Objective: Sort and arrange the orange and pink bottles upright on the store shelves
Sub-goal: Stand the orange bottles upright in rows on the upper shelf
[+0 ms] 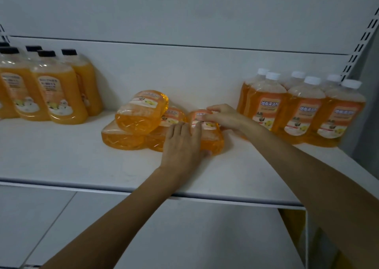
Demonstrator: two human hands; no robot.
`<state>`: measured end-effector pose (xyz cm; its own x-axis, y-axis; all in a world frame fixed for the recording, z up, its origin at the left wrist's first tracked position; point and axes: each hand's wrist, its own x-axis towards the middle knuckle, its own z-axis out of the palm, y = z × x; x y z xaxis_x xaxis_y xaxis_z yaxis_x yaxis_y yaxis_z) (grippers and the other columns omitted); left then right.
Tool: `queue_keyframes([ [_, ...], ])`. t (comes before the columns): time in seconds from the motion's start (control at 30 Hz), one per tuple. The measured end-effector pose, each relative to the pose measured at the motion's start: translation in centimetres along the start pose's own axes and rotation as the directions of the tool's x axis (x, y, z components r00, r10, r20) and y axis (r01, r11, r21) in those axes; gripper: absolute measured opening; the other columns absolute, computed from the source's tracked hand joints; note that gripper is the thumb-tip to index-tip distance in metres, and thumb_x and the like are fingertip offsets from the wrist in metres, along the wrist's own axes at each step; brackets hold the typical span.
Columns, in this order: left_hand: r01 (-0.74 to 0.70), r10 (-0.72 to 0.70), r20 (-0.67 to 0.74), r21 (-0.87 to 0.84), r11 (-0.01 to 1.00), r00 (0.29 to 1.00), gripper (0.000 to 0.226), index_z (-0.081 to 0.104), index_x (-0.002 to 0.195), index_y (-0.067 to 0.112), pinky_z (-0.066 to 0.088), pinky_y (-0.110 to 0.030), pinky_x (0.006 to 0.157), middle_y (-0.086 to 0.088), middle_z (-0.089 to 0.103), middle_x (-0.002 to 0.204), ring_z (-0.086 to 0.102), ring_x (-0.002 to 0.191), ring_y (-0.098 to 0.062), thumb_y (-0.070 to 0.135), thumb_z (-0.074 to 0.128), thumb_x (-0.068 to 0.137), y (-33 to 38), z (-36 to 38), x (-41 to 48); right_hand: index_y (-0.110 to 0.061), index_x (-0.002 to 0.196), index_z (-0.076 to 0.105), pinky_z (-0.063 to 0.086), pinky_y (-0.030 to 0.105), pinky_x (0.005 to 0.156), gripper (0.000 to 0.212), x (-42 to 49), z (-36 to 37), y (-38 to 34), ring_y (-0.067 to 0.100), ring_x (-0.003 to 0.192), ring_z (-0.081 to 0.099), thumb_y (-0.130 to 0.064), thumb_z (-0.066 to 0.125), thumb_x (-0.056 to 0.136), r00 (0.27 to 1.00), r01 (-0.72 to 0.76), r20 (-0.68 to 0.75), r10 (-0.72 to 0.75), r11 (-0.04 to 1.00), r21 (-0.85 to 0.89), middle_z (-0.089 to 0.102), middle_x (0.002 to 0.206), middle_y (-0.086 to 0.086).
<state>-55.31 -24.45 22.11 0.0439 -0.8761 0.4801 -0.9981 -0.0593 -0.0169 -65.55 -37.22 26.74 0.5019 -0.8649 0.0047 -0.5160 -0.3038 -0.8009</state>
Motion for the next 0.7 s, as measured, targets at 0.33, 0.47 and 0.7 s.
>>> queue_keyframes([
  [0.33, 0.077, -0.184, -0.111, -0.619, 0.781, 0.977, 0.115, 0.001, 0.149, 0.009, 0.040, -0.034, 0.101, -0.016, 0.017, 0.151, 0.033, 0.135, -0.027, 0.062, 0.065, 0.069, -0.5, -1.1, 0.9, -0.022, 0.139, 0.035, 0.043, 0.010, 0.084, 0.092, -5.2, -0.9, -2.4, 0.009, 0.114, 0.047, -0.028, 0.087, 0.063, 0.802, 0.432, -0.327, -0.500, 0.864, -0.259, 0.048, 0.129, 0.000],
  [0.47, 0.017, -0.073, -0.059, -0.654, 0.756, 0.996, 0.107, -0.002, 0.149, 0.014, 0.041, -0.035, 0.099, -0.012, 0.035, 0.145, 0.040, 0.130, -0.025, 0.041, 0.072, 0.077, 0.2, -0.7, 1.2, -0.037, 0.148, 0.012, 0.044, 0.010, 0.078, 0.115, -6.9, -1.8, -1.3, 0.008, 0.114, 0.040, -0.029, 0.088, 0.062, 0.826, 0.396, -0.324, -0.461, 0.884, -0.249, 0.037, 0.123, 0.000],
  [0.7, -0.049, -0.008, -0.083, -0.663, 0.747, 0.997, 0.098, -0.007, 0.148, 0.012, 0.036, -0.021, 0.094, -0.012, 0.029, 0.143, 0.038, 0.127, -0.021, 0.014, 0.067, 0.084, 0.9, 0.2, -0.1, -0.037, 0.145, 0.017, 0.051, 0.039, 0.089, 0.108, -8.2, -2.0, -3.1, 0.020, 0.118, 0.043, -0.027, 0.086, 0.063, 0.870, 0.240, -0.253, -0.423, 0.811, -0.533, 0.034, 0.129, 0.000],
])
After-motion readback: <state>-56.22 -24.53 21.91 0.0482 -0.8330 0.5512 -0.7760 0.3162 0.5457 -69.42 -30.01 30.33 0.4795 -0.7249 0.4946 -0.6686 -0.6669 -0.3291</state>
